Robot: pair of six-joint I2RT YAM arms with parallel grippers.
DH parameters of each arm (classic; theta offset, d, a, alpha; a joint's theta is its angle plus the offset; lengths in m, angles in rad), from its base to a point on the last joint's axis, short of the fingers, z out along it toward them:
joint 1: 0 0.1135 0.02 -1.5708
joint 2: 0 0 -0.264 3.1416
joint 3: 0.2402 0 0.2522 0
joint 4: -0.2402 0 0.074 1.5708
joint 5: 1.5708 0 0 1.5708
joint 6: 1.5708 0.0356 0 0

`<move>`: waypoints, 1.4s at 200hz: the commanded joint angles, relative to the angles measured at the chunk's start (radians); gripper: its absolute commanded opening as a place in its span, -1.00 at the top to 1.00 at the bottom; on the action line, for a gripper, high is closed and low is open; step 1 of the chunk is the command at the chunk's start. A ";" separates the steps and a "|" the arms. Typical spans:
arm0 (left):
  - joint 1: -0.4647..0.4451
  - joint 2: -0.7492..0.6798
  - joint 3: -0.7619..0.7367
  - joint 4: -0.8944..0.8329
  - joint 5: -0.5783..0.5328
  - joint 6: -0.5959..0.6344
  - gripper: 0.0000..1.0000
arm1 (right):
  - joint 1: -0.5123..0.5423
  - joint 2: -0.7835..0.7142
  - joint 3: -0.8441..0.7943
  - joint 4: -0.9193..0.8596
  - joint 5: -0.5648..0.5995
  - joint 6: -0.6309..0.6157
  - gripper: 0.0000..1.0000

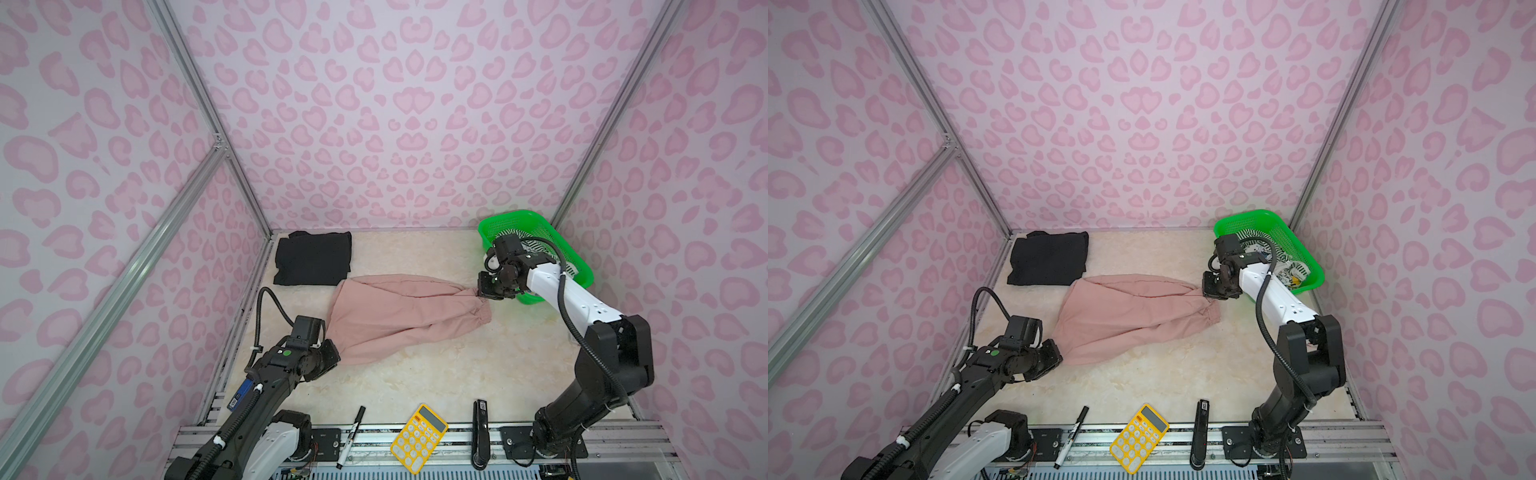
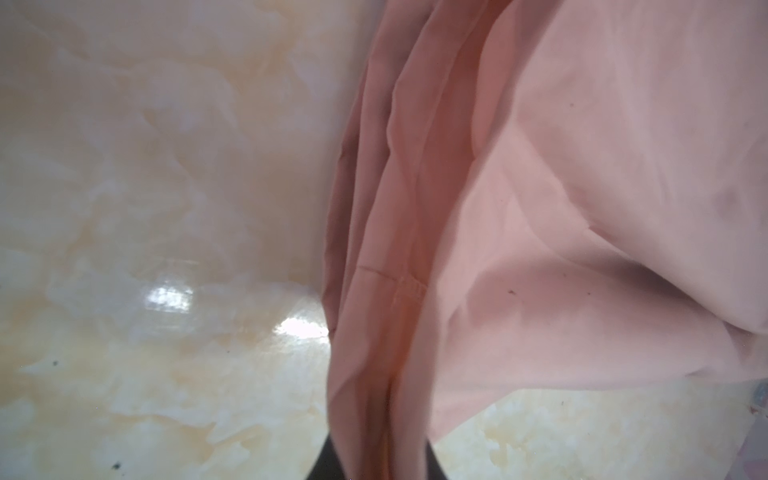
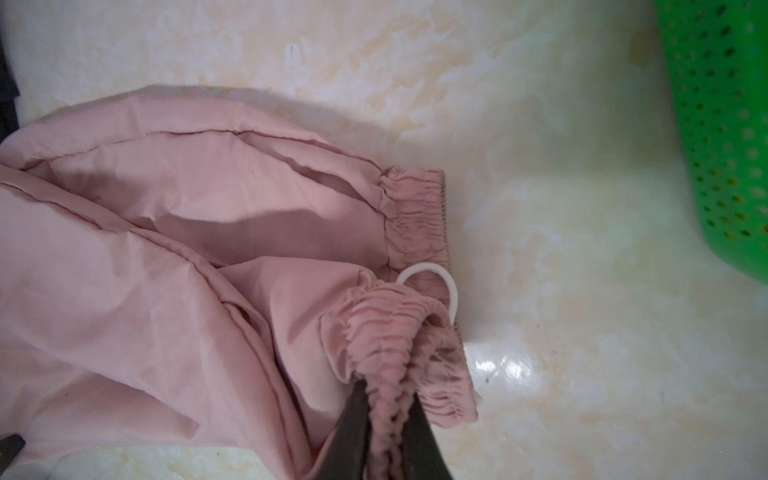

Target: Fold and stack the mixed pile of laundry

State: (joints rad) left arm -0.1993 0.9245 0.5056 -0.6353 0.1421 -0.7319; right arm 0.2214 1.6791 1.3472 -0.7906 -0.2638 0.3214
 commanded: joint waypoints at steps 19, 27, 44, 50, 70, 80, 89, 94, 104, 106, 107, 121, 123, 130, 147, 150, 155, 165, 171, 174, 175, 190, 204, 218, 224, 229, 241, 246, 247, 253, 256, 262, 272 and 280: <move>0.001 0.021 0.021 -0.020 -0.033 -0.001 0.40 | 0.000 0.185 0.093 0.117 -0.015 0.050 0.36; 0.000 0.008 0.026 -0.026 -0.034 -0.003 0.24 | 0.001 0.223 0.119 0.111 -0.007 0.047 0.30; 0.001 -0.024 0.055 -0.055 -0.044 -0.003 -0.06 | 0.009 0.254 0.130 0.096 0.020 0.026 0.14; 0.001 -0.034 0.067 -0.073 -0.054 -0.002 -0.12 | 0.014 0.240 0.129 0.100 0.031 0.013 0.06; 0.001 -0.060 0.109 -0.118 -0.085 0.008 -0.15 | 0.024 0.153 0.075 0.125 0.073 -0.032 -0.23; 0.001 -0.063 0.126 -0.132 -0.096 0.014 -0.15 | 0.023 0.103 0.045 0.130 0.094 -0.054 -0.34; 0.001 -0.059 0.142 -0.147 -0.103 0.023 -0.16 | 0.021 0.059 0.023 0.129 0.118 -0.071 -0.41; 0.001 -0.056 0.152 -0.153 -0.108 0.027 -0.16 | 0.018 0.036 0.015 0.126 0.127 -0.081 -0.44; 0.000 -0.051 0.169 -0.160 -0.114 0.033 -0.16 | 0.012 -0.006 -0.009 0.118 0.142 -0.091 -0.45; 0.000 -0.051 0.172 -0.161 -0.114 0.035 -0.16 | 0.011 -0.013 -0.012 0.115 0.144 -0.093 -0.45; 0.000 -0.050 0.173 -0.162 -0.115 0.036 -0.16 | 0.011 -0.017 -0.016 0.114 0.144 -0.093 -0.45; 0.001 -0.042 0.184 -0.159 -0.123 0.043 -0.16 | -0.004 -0.059 -0.048 0.099 0.140 -0.094 -0.46; 0.001 -0.041 0.183 -0.158 -0.125 0.044 -0.16 | -0.006 -0.064 -0.054 0.098 0.137 -0.094 -0.46; 0.000 -0.032 0.185 -0.155 -0.128 0.047 -0.16 | -0.012 -0.082 -0.079 0.103 0.128 -0.093 -0.46; 0.001 -0.009 0.175 -0.142 -0.126 0.053 -0.16 | -0.019 -0.109 -0.137 0.111 0.109 -0.086 -0.45; 0.001 -0.006 0.174 -0.139 -0.123 0.052 -0.16 | -0.019 -0.114 -0.145 0.111 0.104 -0.085 -0.45; 0.001 -0.002 0.167 -0.135 -0.121 0.051 -0.16 | -0.021 -0.117 -0.162 0.110 0.097 -0.081 -0.42; 0.000 0.002 0.153 -0.125 -0.120 0.048 -0.16 | -0.023 -0.122 -0.197 0.121 0.080 -0.071 -0.37; 0.000 0.002 0.145 -0.116 -0.120 0.045 -0.16 | -0.028 -0.129 -0.223 0.140 0.061 -0.062 -0.33; 0.000 0.002 0.140 -0.111 -0.121 0.045 -0.16 | -0.030 -0.129 -0.238 0.152 0.049 -0.059 -0.30; 0.000 0.001 0.138 -0.110 -0.121 0.045 -0.16 | -0.032 -0.131 -0.242 0.154 0.044 -0.058 -0.29; 0.001 0.006 0.114 -0.078 -0.120 0.040 -0.15 | -0.050 -0.137 -0.309 0.221 -0.033 -0.032 -0.12; 0.001 0.021 0.099 -0.049 -0.116 0.040 -0.15 | -0.067 -0.124 -0.363 0.293 -0.092 -0.010 -0.01; 0.001 0.052 0.088 -0.016 -0.110 0.046 -0.13 | -0.072 -0.083 -0.375 0.320 -0.118 -0.004 -0.06; 0.000 0.065 0.084 -0.003 -0.111 0.048 -0.12 | -0.072 -0.064 -0.375 0.327 -0.125 -0.005 -0.14; 0.000 0.076 0.082 0.009 -0.110 0.051 -0.12 | -0.071 -0.044 -0.374 0.333 -0.130 -0.006 -0.20; 0.001 0.109 0.075 0.042 -0.111 0.055 -0.10 | -0.073 -0.010 -0.366 0.340 -0.140 -0.006 -0.25; 0.000 0.122 0.074 0.054 -0.110 0.057 -0.09 | -0.071 0.000 -0.364 0.346 -0.147 -0.007 -0.25; 0.000 0.125 0.074 0.056 -0.109 0.058 -0.09 | -0.071 0.000 -0.365 0.349 -0.148 -0.007 -0.25; 0.001 0.142 0.073 0.070 -0.107 0.061 -0.07 | -0.071 0.007 -0.367 0.360 -0.154 -0.004 -0.24; 0.001 0.151 0.070 0.077 -0.104 0.061 -0.07 | -0.071 0.012 -0.367 0.364 -0.155 -0.003 -0.21; 0.001 0.167 0.067 0.089 -0.099 0.064 -0.04 | -0.072 0.017 -0.364 0.366 -0.159 -0.001 -0.14; 0.001 0.189 0.063 0.108 -0.088 0.065 0.04 | -0.071 0.022 -0.364 0.365 -0.168 -0.002 0.06; 0.001 0.203 0.059 0.120 -0.078 0.065 0.11 | -0.071 0.023 -0.364 0.353 -0.166 -0.002 0.25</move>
State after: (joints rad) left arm -0.1993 1.0924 0.5758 -0.5949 0.0345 -0.6804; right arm 0.1497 1.6897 0.9798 -0.4610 -0.4011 0.3107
